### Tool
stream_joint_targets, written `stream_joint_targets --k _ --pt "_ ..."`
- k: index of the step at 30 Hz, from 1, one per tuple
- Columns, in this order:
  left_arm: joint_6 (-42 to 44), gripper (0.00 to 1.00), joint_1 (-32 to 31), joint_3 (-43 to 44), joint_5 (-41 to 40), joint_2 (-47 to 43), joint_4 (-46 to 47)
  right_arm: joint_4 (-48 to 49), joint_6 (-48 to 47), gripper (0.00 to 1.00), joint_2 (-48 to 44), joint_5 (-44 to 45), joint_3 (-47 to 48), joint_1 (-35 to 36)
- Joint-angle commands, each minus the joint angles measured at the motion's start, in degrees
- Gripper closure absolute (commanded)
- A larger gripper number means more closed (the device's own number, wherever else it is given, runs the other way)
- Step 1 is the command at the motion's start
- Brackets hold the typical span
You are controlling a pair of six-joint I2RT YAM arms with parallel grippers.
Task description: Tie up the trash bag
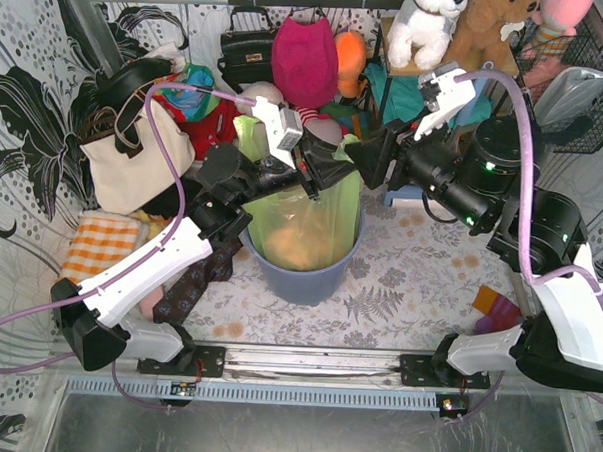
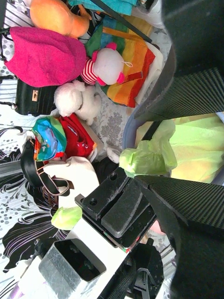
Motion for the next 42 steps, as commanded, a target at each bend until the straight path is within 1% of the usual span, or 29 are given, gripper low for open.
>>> stream_joint_targets --k 1,2,4,7,8,10,11,12,15,17,21,23,34,36,38,42 --pt "-0.19 1.00 0.02 0.66 0.70 -1.14 3.08 3.14 1.27 0.51 0.68 0.34 -0.85 -0.20" --pt "-0.17 1.00 0.02 0.88 0.74 -1.09 2.95 2.98 1.13 0.52 0.93 0.28 -0.57 -0.22" --pt "-0.11 1.00 0.03 1.12 0.96 -1.00 2.72 2.76 1.03 0.63 1.19 0.30 -0.34 -0.11" --pt "-0.24 0.99 0.02 1.14 0.99 -0.85 2.72 3.51 0.92 0.90 0.91 0.71 -0.61 -0.17" --pt "-0.28 0.96 0.02 1.11 1.01 -0.73 2.71 4.13 0.92 1.00 0.62 1.13 -0.98 -0.14" --pt "-0.68 0.83 0.02 0.90 0.42 -0.44 2.71 6.42 1.05 1.00 -0.25 0.86 -2.39 -0.19" --pt "-0.99 0.74 0.02 0.69 -0.07 -0.28 2.81 8.20 1.09 1.00 -0.70 0.25 -3.10 -0.13" --pt "-1.32 0.69 0.02 0.43 -0.25 -0.10 3.07 9.08 1.17 1.00 -0.87 -0.27 -3.48 -0.20" --pt "-2.24 0.60 0.02 -0.26 -0.61 0.79 3.85 9.76 1.27 1.00 -0.30 -1.32 -2.73 -0.18" --pt "-2.98 0.59 0.02 -0.59 -0.52 1.49 4.19 9.64 1.19 1.00 0.15 -1.61 -2.05 -0.20" --pt "-4.40 0.61 0.02 -1.52 0.24 2.34 4.45 10.08 1.19 1.00 0.34 -1.50 -1.80 -0.17" --pt "-5.28 0.64 0.02 -2.53 0.32 2.31 4.77 10.53 1.14 1.00 0.17 -1.24 -1.96 -0.18" --pt "-6.78 0.85 -0.02 -9.94 -0.11 -1.53 4.11 13.01 0.56 1.00 -1.19 2.55 -3.44 -0.20" --pt "-6.90 0.92 -0.07 -10.81 -0.18 -1.92 3.87 13.37 0.70 1.00 -1.42 2.66 -3.61 -0.15" --pt "-6.95 0.94 -0.06 -11.01 -0.21 -2.05 3.56 13.64 0.82 1.00 -1.61 2.71 -3.78 -0.21" --pt "-6.88 0.94 -0.07 -10.83 -0.72 -1.65 2.18 14.63 1.07 1.00 -2.26 2.92 -4.57 -0.16"
